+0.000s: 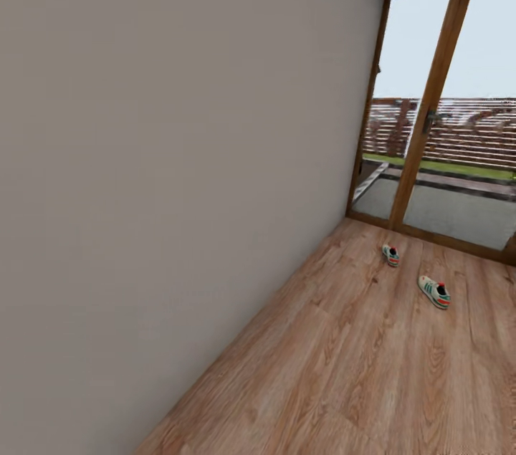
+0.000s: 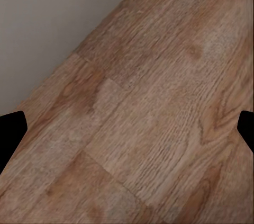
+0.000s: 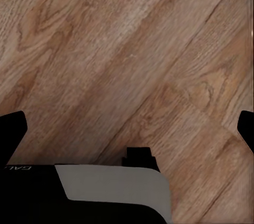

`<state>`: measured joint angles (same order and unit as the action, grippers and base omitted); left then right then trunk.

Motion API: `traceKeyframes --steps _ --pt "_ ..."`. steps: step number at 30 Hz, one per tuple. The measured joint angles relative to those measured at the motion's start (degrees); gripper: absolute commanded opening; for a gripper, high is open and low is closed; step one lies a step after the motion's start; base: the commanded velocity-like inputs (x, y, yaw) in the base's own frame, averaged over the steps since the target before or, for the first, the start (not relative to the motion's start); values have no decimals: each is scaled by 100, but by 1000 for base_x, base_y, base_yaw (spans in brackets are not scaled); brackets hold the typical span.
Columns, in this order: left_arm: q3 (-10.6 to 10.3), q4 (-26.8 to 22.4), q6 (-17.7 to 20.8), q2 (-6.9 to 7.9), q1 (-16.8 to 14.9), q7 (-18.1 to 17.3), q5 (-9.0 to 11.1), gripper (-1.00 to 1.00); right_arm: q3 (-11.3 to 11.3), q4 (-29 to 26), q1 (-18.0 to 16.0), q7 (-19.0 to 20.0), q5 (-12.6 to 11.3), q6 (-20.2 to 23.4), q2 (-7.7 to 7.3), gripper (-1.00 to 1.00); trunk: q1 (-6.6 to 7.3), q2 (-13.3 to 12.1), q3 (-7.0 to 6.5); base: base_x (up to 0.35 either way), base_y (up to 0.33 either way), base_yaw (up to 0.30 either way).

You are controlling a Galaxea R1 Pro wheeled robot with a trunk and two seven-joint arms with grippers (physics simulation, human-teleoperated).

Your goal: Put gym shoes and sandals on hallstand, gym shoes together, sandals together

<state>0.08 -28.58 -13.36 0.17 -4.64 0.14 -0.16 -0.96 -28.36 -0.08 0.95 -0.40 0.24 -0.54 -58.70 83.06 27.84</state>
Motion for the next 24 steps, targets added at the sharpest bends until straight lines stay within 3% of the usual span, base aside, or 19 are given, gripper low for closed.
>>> traceKeyframes --steps 24 --pt "0 0 0 0 0 0 0 100 0 1 0 0 0 0 0 100 0 0 89 261 -180 -251"
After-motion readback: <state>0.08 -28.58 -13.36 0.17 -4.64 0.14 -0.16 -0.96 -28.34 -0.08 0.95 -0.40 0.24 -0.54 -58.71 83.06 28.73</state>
